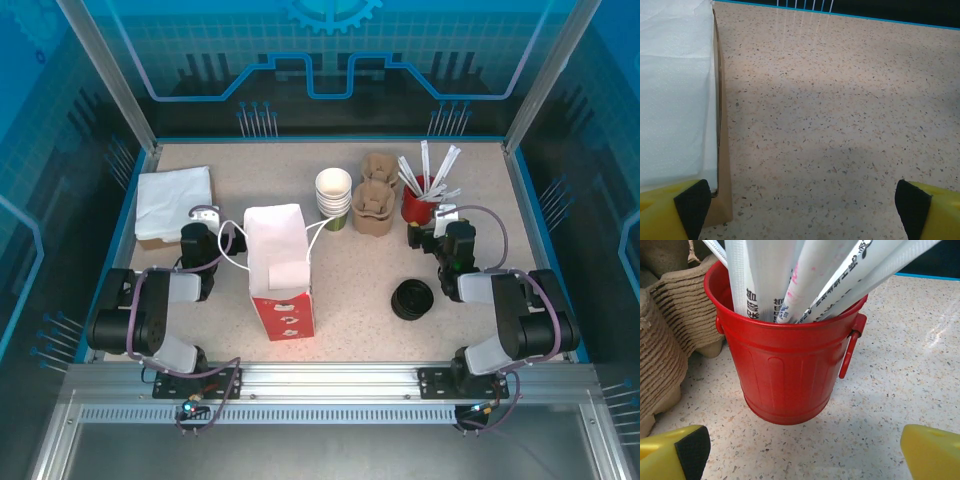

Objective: Pack the takeout coffee

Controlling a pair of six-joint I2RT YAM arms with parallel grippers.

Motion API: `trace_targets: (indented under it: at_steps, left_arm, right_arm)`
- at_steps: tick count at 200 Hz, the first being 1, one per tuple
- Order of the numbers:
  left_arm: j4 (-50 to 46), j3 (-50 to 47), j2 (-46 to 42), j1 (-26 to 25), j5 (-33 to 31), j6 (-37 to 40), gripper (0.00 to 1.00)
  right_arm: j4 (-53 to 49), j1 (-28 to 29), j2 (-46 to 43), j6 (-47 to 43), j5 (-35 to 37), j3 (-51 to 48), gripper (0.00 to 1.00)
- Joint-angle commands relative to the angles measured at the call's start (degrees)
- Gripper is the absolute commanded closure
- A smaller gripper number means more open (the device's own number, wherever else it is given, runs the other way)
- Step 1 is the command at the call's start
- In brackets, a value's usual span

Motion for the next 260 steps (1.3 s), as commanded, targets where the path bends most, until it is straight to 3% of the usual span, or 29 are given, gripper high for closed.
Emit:
trace_targets:
  at_steps: [1,81,110,146,179,214,260]
  left_arm:
    - [0.4,1.0,0.1,-0.3,-0.5,1.7,0.01]
    - [0.6,1.0,0.0,-0.3,-0.6,1.6,0.01]
    - [-4.1,1.2,-5.3,-0.1,-7.9,-1.5,0.01]
    - [-26.3,7.7,-19.7,1.5,-16.1,-8.6,0.01]
    - [-55.3,22.3,-23.8,5.4,-15.6,-17.7,0.01]
    - [-78.5,39.5,-21.8,7.7,-6.7,-19.5,0.01]
    - [-108.9,65.1,-16.8,7.7,10.4,-18.3,0.02]
  right_arm:
    - [0.3,-0.6,0.6,-0.5,-1.0,1.0,0.0]
    - [-0.5,-1.9,-0.3,0.6,-2.5,1.1,0.0]
    - [-6.6,-2.6,-5.7,1.5,-1.8,1.9,0.0]
    - [-20.7,-3.0,-18.7,1.6,1.3,3.1,0.0]
    - [-37.6,-3.0,-31.3,5.2,0.7,6.0,0.0]
    - [-56.9,-2.8,-40.5,11.5,0.3,13.0,0.0]
    - [-75.9,-2.0,-41.7,21.2,-4.5,24.4,0.0]
